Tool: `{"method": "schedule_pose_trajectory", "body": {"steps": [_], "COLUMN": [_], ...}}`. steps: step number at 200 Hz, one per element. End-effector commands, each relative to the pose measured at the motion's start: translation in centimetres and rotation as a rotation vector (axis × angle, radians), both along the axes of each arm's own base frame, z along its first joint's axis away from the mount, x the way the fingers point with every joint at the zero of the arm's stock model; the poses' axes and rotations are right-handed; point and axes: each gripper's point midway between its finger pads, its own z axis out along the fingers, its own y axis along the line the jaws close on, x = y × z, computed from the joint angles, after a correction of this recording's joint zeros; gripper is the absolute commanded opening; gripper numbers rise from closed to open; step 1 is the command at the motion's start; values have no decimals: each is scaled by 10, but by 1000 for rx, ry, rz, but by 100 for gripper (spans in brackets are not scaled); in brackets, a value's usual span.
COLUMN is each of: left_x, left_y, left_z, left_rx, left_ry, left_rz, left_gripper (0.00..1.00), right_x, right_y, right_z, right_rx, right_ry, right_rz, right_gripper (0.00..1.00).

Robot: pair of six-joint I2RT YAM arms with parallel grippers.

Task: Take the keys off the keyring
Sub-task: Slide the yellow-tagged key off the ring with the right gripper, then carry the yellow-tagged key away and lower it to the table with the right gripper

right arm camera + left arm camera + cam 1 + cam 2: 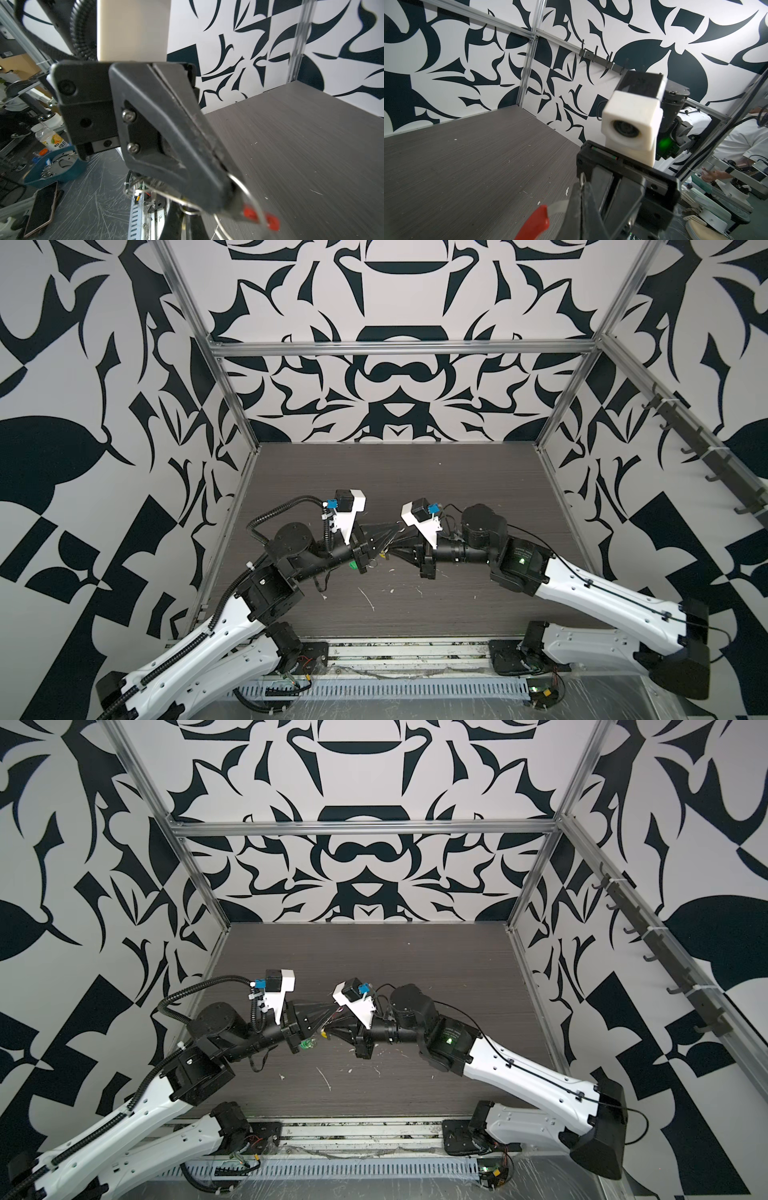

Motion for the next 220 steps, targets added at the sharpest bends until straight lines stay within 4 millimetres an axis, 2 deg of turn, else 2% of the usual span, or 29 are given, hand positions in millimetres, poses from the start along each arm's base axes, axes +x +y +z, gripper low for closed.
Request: {"method": "schedule_pose_trajectory", "body": {"steps": [1, 59, 141, 193, 220], "left_x": [-2, -1, 11, 15, 15], "left_y": [1, 17, 41, 52, 53], "left_z": [6, 8, -12, -24, -27], "left_rx": [-33, -7, 46, 52, 46], "left_ry": [-19, -59, -30, 5, 11], "left_rz": [-4, 68, 217, 270, 277], "left_gripper": [0, 0, 0, 0, 0], "right_x": [-10, -2, 3, 43, 76], "right_y": [4, -12, -49, -76, -86], "right_z": [40, 19, -8, -34, -68], "right_rx": [101, 54, 8, -38, -46], "right_ry": [-59, -38, -32, -3, 177], "right_rz": [60, -36, -191, -440, -491], "right_gripper": [0, 0, 0, 0, 0]}}
